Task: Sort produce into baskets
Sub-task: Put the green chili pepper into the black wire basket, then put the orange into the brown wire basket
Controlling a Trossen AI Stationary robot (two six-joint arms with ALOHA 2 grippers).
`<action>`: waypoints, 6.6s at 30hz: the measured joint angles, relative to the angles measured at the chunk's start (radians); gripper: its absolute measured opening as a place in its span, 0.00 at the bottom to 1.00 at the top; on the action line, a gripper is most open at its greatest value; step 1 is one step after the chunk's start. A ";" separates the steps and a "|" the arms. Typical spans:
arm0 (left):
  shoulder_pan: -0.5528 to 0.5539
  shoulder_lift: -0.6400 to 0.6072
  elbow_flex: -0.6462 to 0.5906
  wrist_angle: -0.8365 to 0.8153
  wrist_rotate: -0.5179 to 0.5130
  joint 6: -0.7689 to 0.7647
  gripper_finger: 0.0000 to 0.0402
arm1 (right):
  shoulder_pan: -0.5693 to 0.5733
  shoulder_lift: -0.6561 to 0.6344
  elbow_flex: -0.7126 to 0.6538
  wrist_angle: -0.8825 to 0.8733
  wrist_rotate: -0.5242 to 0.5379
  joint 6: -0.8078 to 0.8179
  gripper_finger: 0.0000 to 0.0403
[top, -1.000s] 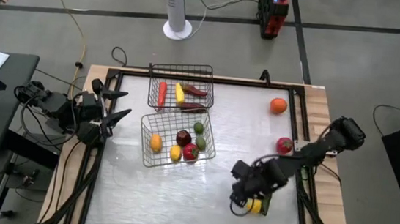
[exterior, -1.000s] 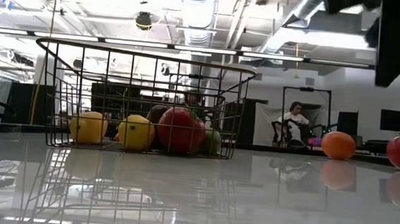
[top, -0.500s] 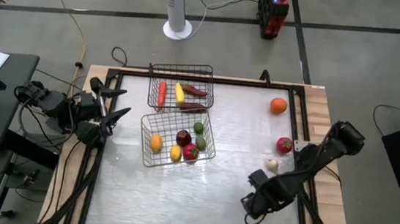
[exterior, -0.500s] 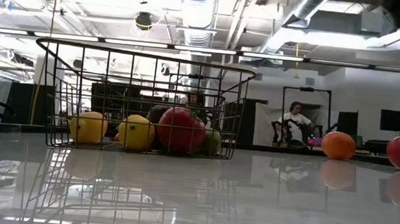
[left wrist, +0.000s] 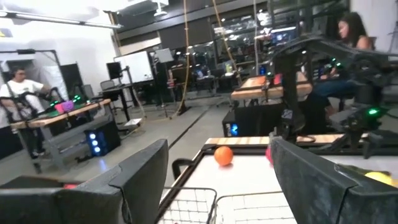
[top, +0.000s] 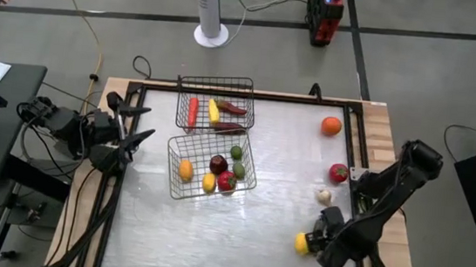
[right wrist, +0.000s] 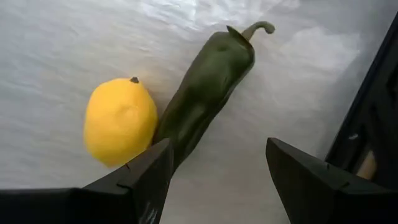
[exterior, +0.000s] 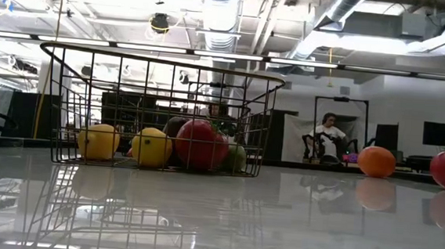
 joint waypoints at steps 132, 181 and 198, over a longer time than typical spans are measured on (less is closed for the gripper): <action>0.000 0.000 0.000 -0.092 -0.085 -0.116 0.68 | -1.605 0.221 0.288 -0.143 0.345 -1.992 0.82; 0.000 0.000 0.000 -0.131 -0.087 -0.138 0.68 | -1.757 0.220 0.004 0.041 0.356 -2.136 0.92; 0.000 0.000 0.000 -0.129 -0.090 -0.122 0.68 | -1.498 0.223 0.164 -0.260 0.009 -1.971 0.83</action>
